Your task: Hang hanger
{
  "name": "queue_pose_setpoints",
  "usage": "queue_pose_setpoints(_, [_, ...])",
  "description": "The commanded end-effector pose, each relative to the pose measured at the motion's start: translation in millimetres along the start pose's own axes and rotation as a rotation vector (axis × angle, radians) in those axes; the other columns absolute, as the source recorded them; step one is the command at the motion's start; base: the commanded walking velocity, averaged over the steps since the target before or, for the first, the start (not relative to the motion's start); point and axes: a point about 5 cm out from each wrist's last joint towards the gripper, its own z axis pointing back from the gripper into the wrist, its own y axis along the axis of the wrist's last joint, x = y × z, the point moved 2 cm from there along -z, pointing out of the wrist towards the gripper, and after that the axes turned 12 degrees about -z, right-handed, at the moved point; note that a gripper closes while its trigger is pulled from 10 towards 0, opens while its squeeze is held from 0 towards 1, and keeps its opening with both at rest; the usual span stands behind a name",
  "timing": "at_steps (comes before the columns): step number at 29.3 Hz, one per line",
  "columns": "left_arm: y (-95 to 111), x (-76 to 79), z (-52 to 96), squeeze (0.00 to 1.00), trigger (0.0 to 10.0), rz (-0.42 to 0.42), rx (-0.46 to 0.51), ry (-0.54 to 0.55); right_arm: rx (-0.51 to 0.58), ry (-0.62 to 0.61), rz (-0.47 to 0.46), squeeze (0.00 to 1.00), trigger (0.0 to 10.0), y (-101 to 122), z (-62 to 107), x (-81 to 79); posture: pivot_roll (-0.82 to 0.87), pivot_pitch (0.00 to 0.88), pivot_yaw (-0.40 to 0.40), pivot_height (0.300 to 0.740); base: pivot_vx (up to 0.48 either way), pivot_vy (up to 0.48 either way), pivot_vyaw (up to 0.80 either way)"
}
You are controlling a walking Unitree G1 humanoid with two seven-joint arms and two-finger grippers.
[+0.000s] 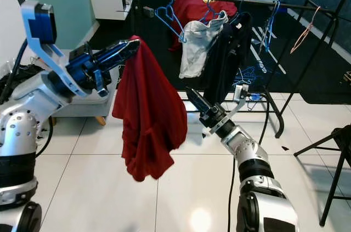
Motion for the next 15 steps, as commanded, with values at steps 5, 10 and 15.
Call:
queue_pose_setpoints(5, [-1.6, 4.3, -0.1, 0.00, 0.0, 0.015, -0.008, -0.025, -0.045, 0.044, -0.018, 0.00, 10.0, 4.4, 7.0, -4.1, -0.03, 0.030, -0.072, 0.740, 0.000, 0.000, 0.00])
queue_pose_setpoints(10, [-0.8, 5.0, -2.1, 0.00, 0.0, 0.014, -0.004, -0.028, -0.214, 0.129, -0.117, 0.00, 10.0, -18.8, 11.5, -10.5, -0.03, 0.035, -0.073, 0.740, 0.000, 0.000, 0.00])
queue_pose_setpoints(15, [0.6, 6.4, -3.2, 0.00, 0.0, 0.017, 0.002, -0.032, -0.373, 0.185, -0.219, 0.00, 10.0, -41.2, 19.5, -15.9, -0.03, 0.042, -0.073, 0.740, 0.000, 0.000, 0.00])
